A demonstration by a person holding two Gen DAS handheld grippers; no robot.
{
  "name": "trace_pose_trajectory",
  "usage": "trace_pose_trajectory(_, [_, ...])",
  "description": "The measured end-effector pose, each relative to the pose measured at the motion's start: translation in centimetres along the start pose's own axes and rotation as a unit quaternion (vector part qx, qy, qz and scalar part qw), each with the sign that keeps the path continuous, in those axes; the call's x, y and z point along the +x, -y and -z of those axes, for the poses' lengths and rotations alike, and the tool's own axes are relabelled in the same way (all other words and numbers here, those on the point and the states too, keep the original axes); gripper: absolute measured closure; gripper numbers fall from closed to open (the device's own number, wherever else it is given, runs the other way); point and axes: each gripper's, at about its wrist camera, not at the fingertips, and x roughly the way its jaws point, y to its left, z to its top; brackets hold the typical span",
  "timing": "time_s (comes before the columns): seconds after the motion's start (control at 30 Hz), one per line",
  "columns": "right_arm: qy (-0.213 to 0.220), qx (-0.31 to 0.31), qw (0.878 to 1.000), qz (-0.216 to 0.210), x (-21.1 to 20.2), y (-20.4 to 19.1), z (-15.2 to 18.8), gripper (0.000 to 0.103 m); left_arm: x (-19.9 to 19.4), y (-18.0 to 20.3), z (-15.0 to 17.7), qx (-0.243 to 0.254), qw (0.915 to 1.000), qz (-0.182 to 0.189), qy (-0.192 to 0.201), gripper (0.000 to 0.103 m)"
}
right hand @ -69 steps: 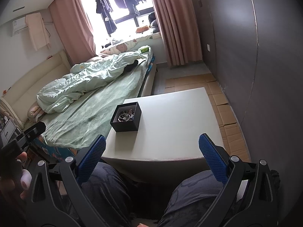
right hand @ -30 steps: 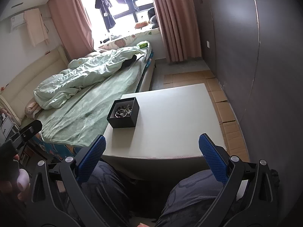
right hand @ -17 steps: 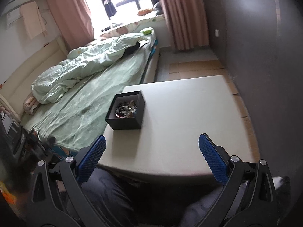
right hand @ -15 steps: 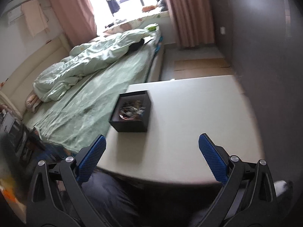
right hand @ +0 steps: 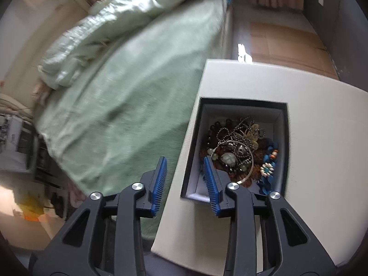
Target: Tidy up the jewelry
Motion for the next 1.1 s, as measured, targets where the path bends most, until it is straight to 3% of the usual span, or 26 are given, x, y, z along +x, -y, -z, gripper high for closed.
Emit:
trace_pose_trajectory(0.17, [-0.027, -0.015, 0.998, 0.049, 2.7, -0.4, -0.2, 0.093, 0.1, -0.6, -0.1, -0.011, 0.9999, 0.005, -0.004, 0.013])
trace_pose_trajectory(0.3, [-0.014, -0.011, 0.999, 0.030, 2.3, 0.4, -0.1, 0.093, 0.0, -0.3, -0.1, -0.003, 1.0000, 0.007, -0.003, 0.013])
trace_pose_trajectory(0.43, [0.039, 0.052, 0.996, -0.068, -0.9, 4.0, 0.8, 0.097, 0.0, -0.2, 0.0, 0.000, 1.0000, 0.005, 0.001, 0.013])
trace_pose_trajectory(0.53, [0.087, 0.125, 0.975, -0.163, -4.0, 9.2, 2.1, 0.100, -0.1, -0.4, 0.0, -0.002, 1.0000, 0.002, 0.003, 0.013])
trace_pose_trajectory(0.6, [0.112, 0.176, 0.949, -0.236, -5.0, 12.9, 3.2, 0.100, -0.1, -0.3, 0.0, -0.001, 1.0000, 0.001, 0.002, 0.013])
trace_pose_trajectory(0.7, [0.149, 0.256, 0.895, -0.334, -5.0, 18.7, 5.8, 0.100, -0.1, -0.4, -0.1, -0.001, 1.0000, 0.000, 0.001, 0.013])
trace_pose_trajectory(0.8, [0.174, 0.342, 0.818, -0.429, -3.6, 23.6, 8.9, 0.100, 0.1, -0.4, -0.1, -0.006, 1.0000, 0.002, -0.004, 0.012])
trace_pose_trajectory(0.9, [0.185, 0.388, 0.769, -0.473, -2.9, 26.1, 10.4, 0.100, 0.0, -0.4, 0.1, -0.012, 0.9999, 0.003, -0.002, 0.012])
trace_pose_trajectory(1.1, [0.244, 0.464, 0.619, -0.585, -1.7, 29.7, 13.1, 0.099, -0.4, 0.1, 0.4, -0.010, 0.9999, -0.003, 0.004, 0.011])
